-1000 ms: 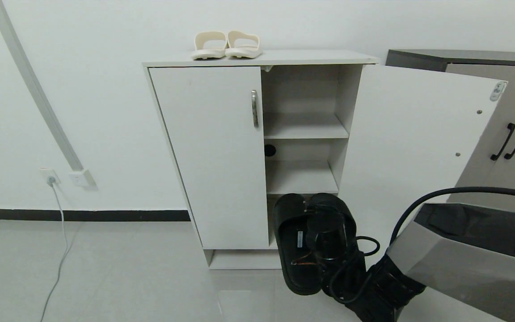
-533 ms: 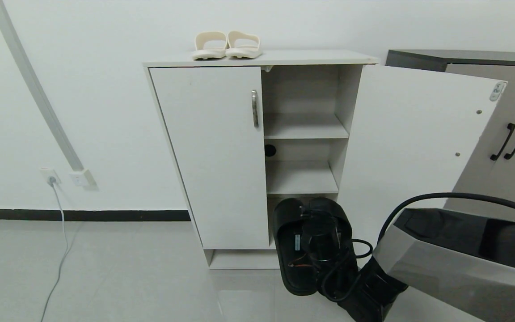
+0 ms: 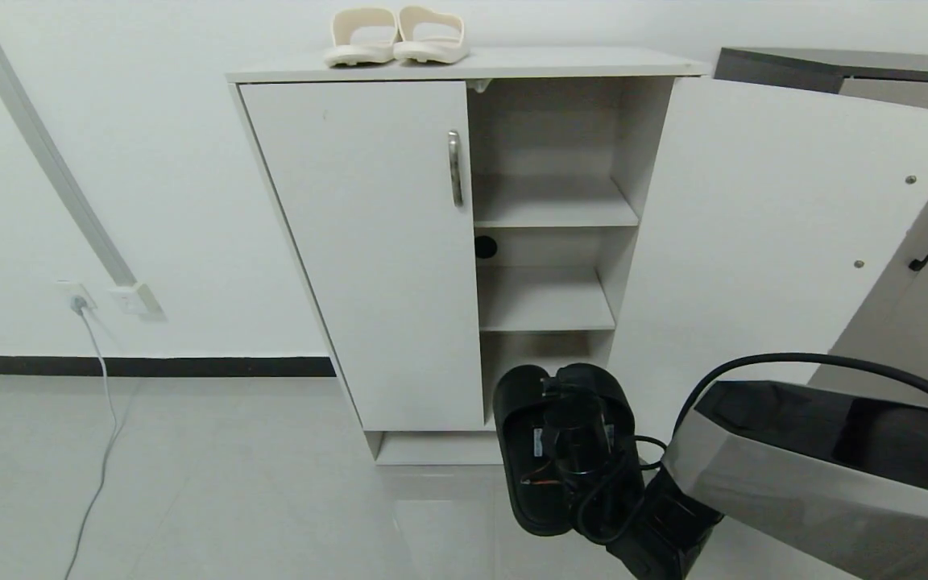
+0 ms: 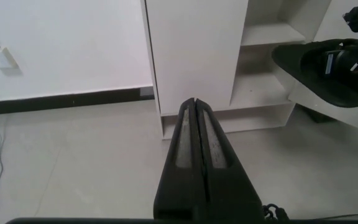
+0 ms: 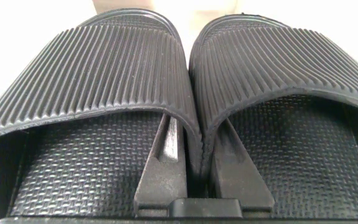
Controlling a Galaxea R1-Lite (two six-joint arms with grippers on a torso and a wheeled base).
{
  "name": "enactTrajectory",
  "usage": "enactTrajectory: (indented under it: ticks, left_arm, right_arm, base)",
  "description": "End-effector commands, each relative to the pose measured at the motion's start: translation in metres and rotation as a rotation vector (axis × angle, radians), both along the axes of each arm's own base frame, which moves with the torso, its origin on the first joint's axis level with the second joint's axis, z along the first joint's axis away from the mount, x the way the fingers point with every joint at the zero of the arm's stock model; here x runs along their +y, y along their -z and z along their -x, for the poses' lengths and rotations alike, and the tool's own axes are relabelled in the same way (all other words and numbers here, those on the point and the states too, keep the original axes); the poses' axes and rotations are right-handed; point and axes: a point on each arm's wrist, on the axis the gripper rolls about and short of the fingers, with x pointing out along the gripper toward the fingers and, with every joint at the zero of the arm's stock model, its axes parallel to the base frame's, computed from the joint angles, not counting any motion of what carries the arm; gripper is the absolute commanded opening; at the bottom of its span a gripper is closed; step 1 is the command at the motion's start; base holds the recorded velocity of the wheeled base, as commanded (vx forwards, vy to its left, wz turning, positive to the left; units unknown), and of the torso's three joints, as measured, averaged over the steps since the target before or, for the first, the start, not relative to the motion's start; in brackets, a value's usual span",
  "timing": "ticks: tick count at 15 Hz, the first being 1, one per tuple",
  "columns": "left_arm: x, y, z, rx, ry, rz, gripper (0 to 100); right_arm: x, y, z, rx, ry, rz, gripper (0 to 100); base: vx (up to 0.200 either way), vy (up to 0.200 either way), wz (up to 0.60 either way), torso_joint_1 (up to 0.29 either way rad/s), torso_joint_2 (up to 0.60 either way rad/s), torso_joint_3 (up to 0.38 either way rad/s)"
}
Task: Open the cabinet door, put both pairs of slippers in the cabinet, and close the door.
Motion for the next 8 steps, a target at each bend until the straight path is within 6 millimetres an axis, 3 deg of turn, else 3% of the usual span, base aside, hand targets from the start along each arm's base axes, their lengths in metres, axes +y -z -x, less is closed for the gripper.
enactTrajectory:
  ticks: [1,8]
  left_arm:
    - [0.000,0.000,0.000,0.003,0.000,0.000,0]
    - [0.000,0.000,0.000,0.001,0.000,0.002,0]
  right_arm:
    - [0.000,0.002,0.000,0.003,0.000,0.003,0]
    - [-0.002,0.017,-0.012,-0.005,0.029,0.003,0]
  base:
    - [0.000,0.000,0.00,0.002,0.00,-0.203]
    - [0.000,0.000,0.00,0.004,0.00,-0.196]
